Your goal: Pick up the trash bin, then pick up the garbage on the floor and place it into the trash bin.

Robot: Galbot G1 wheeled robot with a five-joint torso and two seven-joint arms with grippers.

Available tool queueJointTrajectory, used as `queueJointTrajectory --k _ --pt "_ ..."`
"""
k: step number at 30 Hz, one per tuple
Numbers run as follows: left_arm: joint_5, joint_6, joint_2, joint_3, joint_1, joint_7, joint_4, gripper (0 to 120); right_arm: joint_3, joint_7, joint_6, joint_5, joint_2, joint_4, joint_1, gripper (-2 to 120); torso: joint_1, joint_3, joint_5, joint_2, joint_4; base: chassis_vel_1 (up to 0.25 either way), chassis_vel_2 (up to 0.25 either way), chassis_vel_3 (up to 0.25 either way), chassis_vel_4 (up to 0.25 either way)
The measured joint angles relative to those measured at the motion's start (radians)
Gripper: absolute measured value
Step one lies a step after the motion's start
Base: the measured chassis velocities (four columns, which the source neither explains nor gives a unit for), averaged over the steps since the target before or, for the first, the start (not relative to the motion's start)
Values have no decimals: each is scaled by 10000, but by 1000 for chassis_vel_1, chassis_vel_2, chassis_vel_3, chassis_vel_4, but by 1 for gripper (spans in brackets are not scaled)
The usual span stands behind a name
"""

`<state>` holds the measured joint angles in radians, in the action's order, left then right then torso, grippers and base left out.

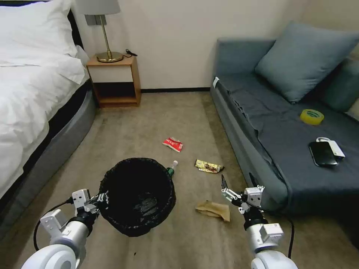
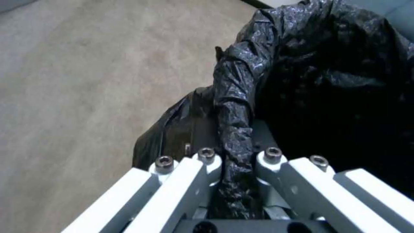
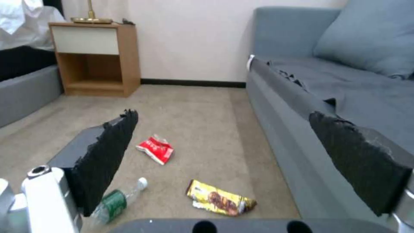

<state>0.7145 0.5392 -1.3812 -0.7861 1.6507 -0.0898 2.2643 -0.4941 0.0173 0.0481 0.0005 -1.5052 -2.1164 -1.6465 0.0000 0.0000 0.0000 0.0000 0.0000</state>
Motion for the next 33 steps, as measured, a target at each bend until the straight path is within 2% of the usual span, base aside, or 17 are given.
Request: queueJointTrajectory --k 4,11,12,13,14,16,17,18,19,22,23,24,26,29,31,32,33 --pt "25 -4 -19 -2 -69 10 -47 4 29 -44 105 31 140 124 55 100 0 1 2 -1 -1 -141 163 170 -149" --pt "35 -5 -42 3 -198 21 -156 4 123 -140 22 250 762 443 338 100 0 1 -1 -1 -2 -44 63 31 -58" --pt "48 0 -41 2 -233 22 -164 4 174 -206 -62 351 1012 540 469 100 0 0 2 0 -2 0 0 0 0" --pt "101 36 -14 -21 -315 25 -175 4 284 -344 -424 861 1706 784 793 100 0 0 1 0 -2 0 0 0 0" --pt "101 36 -14 -21 -315 25 -175 4 284 -344 -424 861 1706 784 793 100 0 0 1 0 -2 0 0 0 0" --pt "141 64 27 -66 -413 48 -237 4 466 -446 -867 1566 2784 1085 1167 100 -1 -1 5 -1 -1 0 0 0 0" --pt "167 70 52 -93 -457 88 -296 4 615 -495 -1071 2095 3599 1274 1365 100 0 0 3 -1 0 0 0 0 0" --pt "185 73 66 -108 -477 104 -333 4 709 -516 -1169 2380 4028 1375 1472 100 0 0 2 -1 1 0 0 0 0" --pt "185 73 66 -108 -477 104 -333 4 709 -516 -1169 2380 4028 1375 1472 100 0 0 2 -1 1 0 0 0 0" --pt "353 100 197 -205 -639 204 -632 4 1513 -585 -1603 4136 5992 2041 2251 100 0 1 3 -1 0 0 0 0 0" --pt "393 101 247 -237 -701 240 -756 4 1822 -581 -1721 4585 6367 2231 2494 100 0 0 1 -1 0 0 0 0 0" --pt "393 101 247 -237 -701 240 -756 4 1822 -581 -1721 4585 6367 2231 2494 100 0 0 1 -1 0 0 0 0 0" --pt "459 102 349 -277 -825 296 -1035 4 2748 -459 -1954 5455 7149 2779 3268 100 0 1 3 -1 -2 0 0 0 0" --pt "491 102 393 -296 -905 328 -1199 4 3437 -304 -2096 5881 7477 3110 3879 100 0 1 -2 -1 -2 0 0 0 0" --pt "550 105 449 -330 -1033 367 -1424 4 4522 56 -2372 6486 7816 3687 5027 100 0 1 3 0 0 0 0 0 0" --pt "550 105 449 -330 -1033 367 -1424 4 4522 56 -2372 6486 7816 3687 5027 100 0 1 3 0 0 0 0 0 0" --pt "562 106 476 -336 -1073 384 -1505 4 5154 330 -2551 6804 7935 4003 5617 100 0 1 -6 -1 3 0 0 0 0"
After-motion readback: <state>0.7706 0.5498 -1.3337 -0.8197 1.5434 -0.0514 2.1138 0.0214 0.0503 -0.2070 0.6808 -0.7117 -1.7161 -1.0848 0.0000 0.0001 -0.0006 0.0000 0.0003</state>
